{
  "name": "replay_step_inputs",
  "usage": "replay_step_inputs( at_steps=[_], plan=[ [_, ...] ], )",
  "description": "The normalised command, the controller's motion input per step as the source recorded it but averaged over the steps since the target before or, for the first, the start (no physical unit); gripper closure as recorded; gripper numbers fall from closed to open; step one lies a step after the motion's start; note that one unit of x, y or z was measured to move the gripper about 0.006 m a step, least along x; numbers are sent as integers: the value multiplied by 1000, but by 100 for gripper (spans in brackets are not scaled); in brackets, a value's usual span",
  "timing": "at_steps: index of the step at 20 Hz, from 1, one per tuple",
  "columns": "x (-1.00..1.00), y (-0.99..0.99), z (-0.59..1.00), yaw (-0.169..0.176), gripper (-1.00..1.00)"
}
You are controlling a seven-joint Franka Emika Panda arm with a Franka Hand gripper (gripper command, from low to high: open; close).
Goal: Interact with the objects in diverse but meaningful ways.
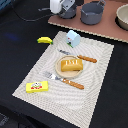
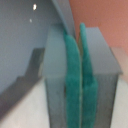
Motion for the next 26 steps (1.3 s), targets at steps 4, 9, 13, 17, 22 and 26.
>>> replay_step_inputs(
  at_steps=[4, 9, 13, 17, 22, 26],
  plan=[
    [0, 41, -9, 0, 100],
    [-118, -45, 285, 22, 100],
    [-382, -165, 631, 73, 100],
    [-460, -358, 534, 68, 100],
    [-337, -501, 382, 70, 100],
    [-206, -602, 238, 70, 100]
  ],
)
